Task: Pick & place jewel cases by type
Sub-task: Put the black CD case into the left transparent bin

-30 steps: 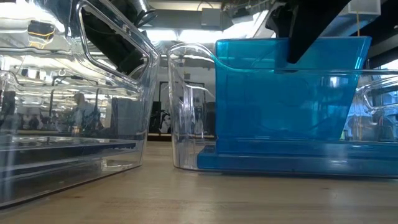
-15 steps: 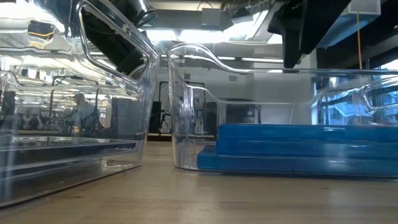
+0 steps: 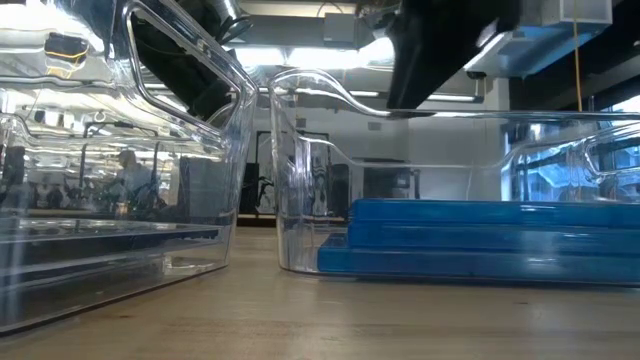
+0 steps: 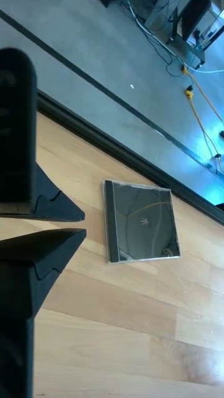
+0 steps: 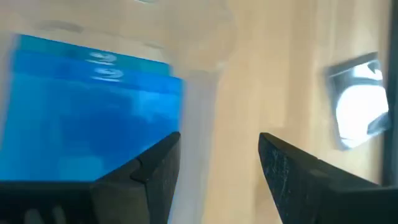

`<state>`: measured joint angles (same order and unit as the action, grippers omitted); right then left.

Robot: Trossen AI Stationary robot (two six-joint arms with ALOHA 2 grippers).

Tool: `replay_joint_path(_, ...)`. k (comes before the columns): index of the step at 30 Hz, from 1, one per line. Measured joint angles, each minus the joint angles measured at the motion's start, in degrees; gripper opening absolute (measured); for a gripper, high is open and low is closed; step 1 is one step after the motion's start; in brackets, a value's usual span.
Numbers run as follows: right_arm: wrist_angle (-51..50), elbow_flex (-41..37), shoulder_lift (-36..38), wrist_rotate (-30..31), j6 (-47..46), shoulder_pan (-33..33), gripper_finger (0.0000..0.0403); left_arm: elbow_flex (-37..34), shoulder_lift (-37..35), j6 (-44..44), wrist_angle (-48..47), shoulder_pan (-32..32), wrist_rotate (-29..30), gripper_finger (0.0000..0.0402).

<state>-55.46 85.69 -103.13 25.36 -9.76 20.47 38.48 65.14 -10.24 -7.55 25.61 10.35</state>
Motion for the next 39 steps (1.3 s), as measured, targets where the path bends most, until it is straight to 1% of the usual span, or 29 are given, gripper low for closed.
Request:
replay_joint_path(3, 0.02, 0.0, 0.0, -0.08, 3.7, -3.95, 0.0219, 0.0, 0.0, 0.37, 0.0, 0.0, 0.0, 0.0024)
replay_joint_path(5, 0.4, 0.0, 0.0, -1.35, 6.13, -6.95, 0.0219, 0.0, 0.0, 0.46, 0.0, 0.0, 0.02, 0.0024)
replay_joint_path(9, 0.74, -0.07, 0.77, -2.05, 10.37, -13.87, 0.0219, 0.0, 0.0, 0.48, 0.0, 0.0, 0.0, 0.0025)
replay_joint_path(11, 2.45, -0.38, 1.88, -2.13, 11.85, -17.76, 0.0219, 0.0, 0.0, 0.33, -0.02, -0.02, 0.0, 0.0023)
replay_joint_path(13, 8.19, -2.83, 3.64, -3.33, 13.85, -21.69, 0.0219, -0.18, 0.0, 0.15, 0.19, -0.01, 0.0, 0.0022)
replay_joint_path(14, 11.81, -4.7, 4.69, -5.17, 15.18, -23.62, 0.0219, -0.56, -0.02, -0.1, 0.33, -0.02, 0.01, 0.0022)
replay_joint_path(17, 22.73, -12.02, 7.41, -14.0, 19.28, -29.26, 0.0219, -2.06, 0.0, -1.88, 0.82, 0.0, 0.0, 0.0024)
replay_joint_path(18, 26.19, -14.3, 8.01, -15.73, 19.83, -30.92, 0.0219, -2.92, 0.0, -2.36, 1.83, 0.0, -0.01, 0.0025)
replay_joint_path(19, 29.96, -16.57, 8.65, -16.45, 20.4, -32.49, 0.0219, -3.79, 0.0, -2.41, 2.83, 0.0, -0.11, 0.0026)
replay_joint_path(22, 38.65, -21.97, 9.28, -14.19, 20.55, -36.58, 0.0219, -5.66, 0.0, -2.49, 6.0, 0.0, -1.04, 0.0031)
replay_joint_path(23, 40.17, -23.6, 9.23, -14.06, 20.58, -37.9, 0.0219, -6.11, 0.0, -2.32, 7.37, 0.0, -1.32, 0.0033)
replay_joint_path(25, 42.87, -26.75, 9.17, -16.09, 20.73, -40.49, 0.0219, -7.04, 0.0, -1.06, 10.17, 0.0, -1.53, 0.0041)
replay_joint_path(27, 48.06, -30.05, 9.16, -20.37, 20.44, -43.2, 0.0219, -7.66, 0.0, 0.28, 12.69, 0.0, -1.63, 0.0052)
replay_joint_path(29, 53.61, -33.31, 9.16, -23.98, 18.27, -45.83, 0.0219, -8.08, 0.0, 0.85, 14.59, 0.0, -2.18, 0.0069)
replay_joint_path(32, 61.93, -36.97, 9.16, -26.77, 15.69, -49.35, 0.0219, -8.29, 0.0, 2.05, 15.7, 0.0, -3.92, 0.0103)
replay_joint_path(35, 65.32, -39.39, 9.16, -27.97, 16.08, -51.34, 0.0219, -8.3, 0.0, 3.46, 17.41, -0.08, -4.95, 0.0144)
replay_joint_path(39, 67.65, -41.22, 9.14, -28.19, 15.76, -52.82, 0.0219, -8.28, 0.0, 12.62, 18.24, 0.0, -4.77, 0.0193)
